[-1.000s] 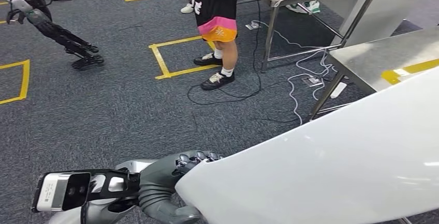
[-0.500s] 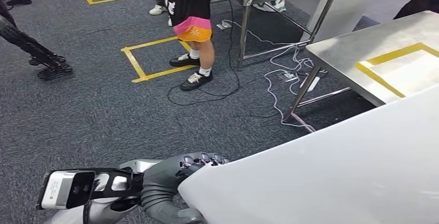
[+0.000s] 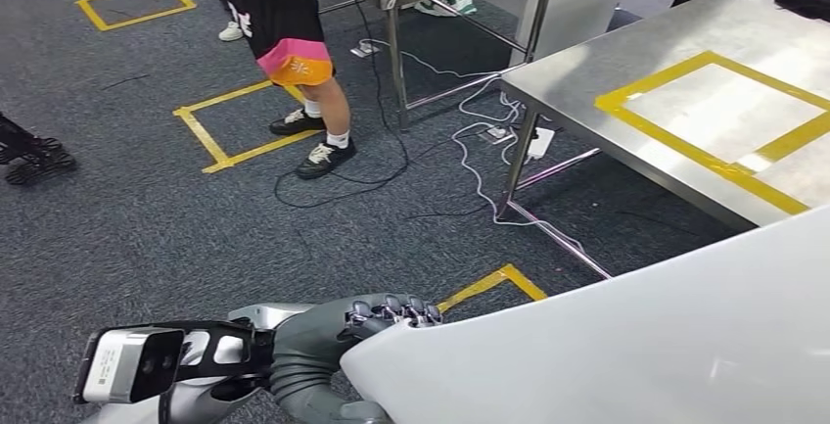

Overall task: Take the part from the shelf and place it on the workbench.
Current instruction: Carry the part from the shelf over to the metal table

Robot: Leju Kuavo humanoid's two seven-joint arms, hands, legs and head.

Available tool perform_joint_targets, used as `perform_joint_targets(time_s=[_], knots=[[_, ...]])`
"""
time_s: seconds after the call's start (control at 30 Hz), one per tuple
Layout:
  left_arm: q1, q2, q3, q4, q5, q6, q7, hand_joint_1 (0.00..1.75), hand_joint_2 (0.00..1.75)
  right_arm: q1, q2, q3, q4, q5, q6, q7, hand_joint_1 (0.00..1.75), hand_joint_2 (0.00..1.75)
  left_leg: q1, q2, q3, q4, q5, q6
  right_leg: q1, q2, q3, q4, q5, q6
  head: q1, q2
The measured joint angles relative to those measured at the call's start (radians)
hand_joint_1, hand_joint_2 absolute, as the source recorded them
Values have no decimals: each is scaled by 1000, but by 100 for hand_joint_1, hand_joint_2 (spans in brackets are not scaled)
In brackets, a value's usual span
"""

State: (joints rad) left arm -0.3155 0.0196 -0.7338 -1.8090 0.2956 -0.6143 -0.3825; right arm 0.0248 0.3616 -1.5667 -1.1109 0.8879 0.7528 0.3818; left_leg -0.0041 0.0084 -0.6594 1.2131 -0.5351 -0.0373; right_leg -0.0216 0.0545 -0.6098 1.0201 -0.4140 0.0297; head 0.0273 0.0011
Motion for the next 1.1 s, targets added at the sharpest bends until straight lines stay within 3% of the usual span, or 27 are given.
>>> perform_joint_targets(time_s=[0.03, 0.1, 0.13, 0.2, 0.27, 0.3, 0.37, 0.43, 0.47, 0.5, 0.57, 0.63, 0.7, 0.77, 0.8, 0.87, 0.93, 0.97, 1.0, 1.07, 1.1], knots=[[0, 0, 0, 0, -2, 1, -2, 175, 175, 0, 0, 0, 0, 2, 2, -2, 0, 0, 3, -16, 34, -68, 36, 1, -1, 11, -1, 0, 2, 3, 0, 0], [-1, 0, 0, 0, -5, 3, -5, 175, 175, 0, 0, 0, -1, 6, 4, -5, 0, 0, 9, -51, 90, -183, 73, 4, -1, 31, -7, 4, 5, 14, 1, 0], [-1, 0, 0, 0, -6, 4, -6, 175, 175, 1, 0, 0, -1, 6, 5, -6, 0, 0, 9, -63, 100, -208, 76, 8, -1, 39, -11, 3, 7, 20, 0, 0], [-1, 0, 0, 0, -6, 5, -7, 175, 175, 8, 0, -1, -2, 7, 5, -7, 0, 0, 7, -55, 100, -216, 78, 20, -4, 52, -18, -3, 14, 33, 0, 0], [-2, -1, -1, 0, -6, 5, -7, 175, 175, 13, 0, -1, -2, 8, 6, -7, 0, 0, 7, -37, 100, -220, 84, 34, -4, 31, -32, 18, -1, 41, 2, 0], [-2, -2, -1, 0, -6, 5, -7, 175, 175, 12, 0, -1, -1, 9, 6, -7, 0, 0, 8, -27, 100, -222, 86, 40, -2, 10, -51, 57, -26, 43, 4, 0], [-2, -2, -1, 1, -7, 5, -7, 175, 175, 9, -1, -1, -1, 10, 6, -8, 0, 0, 5, -7, 100, -222, 85, 46, 2, -29, -109, 190, -95, 45, 8, 0], [-2, -2, -2, 2, -7, 5, -7, 175, 175, 9, -1, -1, -1, 15, 11, -10, 0, 0, 3, 13, 101, -221, 84, 48, 3, -41, -147, 283, -128, 46, 8, 0], [-2, -2, -3, 2, -5, 5, -6, 175, 175, 10, -1, -1, -1, 20, 16, -12, 0, 0, 2, 22, 101, -221, 83, 47, 3, -44, -138, 275, -117, 46, 8, 0], [-2, -2, -3, 3, -2, 4, -4, 175, 175, 11, -1, -1, -2, 26, 22, -14, 0, 0, 2, 30, 102, -221, 82, 46, 3, -50, -111, 230, -92, 45, 8, 0], [-3, -2, -4, 4, 4, 4, 1, 175, 175, 10, -1, -1, -3, 37, 37, -17, 0, 0, -2, 44, 106, -219, 77, 39, 5, -85, -31, 91, -37, 43, 10, 0], [-4, -2, -4, 5, 6, 5, 9, 175, 175, 8, -1, -1, -6, 41, 50, -22, 0, 0, -9, 56, 108, -217, 74, 30, 7, -108, 9, 15, -17, 33, 8, 0], [-5, -3, -5, 7, 7, 6, 13, 175, 175, 9, -1, 0, -10, 42, 58, -24, 0, 0, -10, 69, 110, -218, 73, 21, 9, -93, 5, 11, -16, 19, 6, 0], [-6, -3, -6, 8, 7, 6, 13, 175, 175, 12, -1, 0, -17, 42, 62, -24, 0, 0, -7, 57, 105, -205, 59, 9, 7, -76, 2, 8, -12, 6, 5, 0], [-7, -3, -6, 9, 7, 6, 13, 175, 175, 12, -1, 0, -20, 41, 64, -24, 0, 0, -5, 42, 92, -174, 37, 4, 5, -67, 2, 7, -10, 1, 4, 0], [-7, -1, -6, 11, 6, 6, 13, 175, 175, 11, -1, 0, -26, 38, 66, -21, 0, 0, -3, 12, 34, -54, -25, -3, 2, -48, 1, 6, -8, -5, 1, 0], [-7, 1, -6, 13, 5, 8, 12, 175, 175, 11, -2, 0, -29, 35, 66, -18, 0, 0, -2, 6, -23, 53, -59, -4, 2, -28, -1, 6, -7, -7, 0, 0], [-7, 2, -6, 14, 4, 8, 12, 175, 175, 12, -2, 0, -29, 34, 65, -17, 0, 0, -1, 5, -31, 62, -49, -4, 2, -17, -1, 6, -7, -7, 0, 0], [-7, 3, -6, 15, 3, 9, 12, 175, 175, 13, -2, 0, -29, 33, 64, -16, 0, 0, -1, 3, -18, 31, -20, -2, 1, -5, -1, 6, -6, -5, -1, 0], [-9, 3, -6, 15, 1, 11, 12, 175, 175, 12, -2, 0, -29, 31, 63, -16, 0, 0, 4, -27, 42, -95, 49, 1, 1, 17, -1, 7, -3, 1, -2, 0], [-10, 2, -6, 15, 0, 11, 12, 175, 175, 12, -2, 0, -29, 31, 62, -17, 0, 0, 7, -47, 71, -153, 70, 3, 1, 27, -4, 9, -3, 6, -2, 0]])
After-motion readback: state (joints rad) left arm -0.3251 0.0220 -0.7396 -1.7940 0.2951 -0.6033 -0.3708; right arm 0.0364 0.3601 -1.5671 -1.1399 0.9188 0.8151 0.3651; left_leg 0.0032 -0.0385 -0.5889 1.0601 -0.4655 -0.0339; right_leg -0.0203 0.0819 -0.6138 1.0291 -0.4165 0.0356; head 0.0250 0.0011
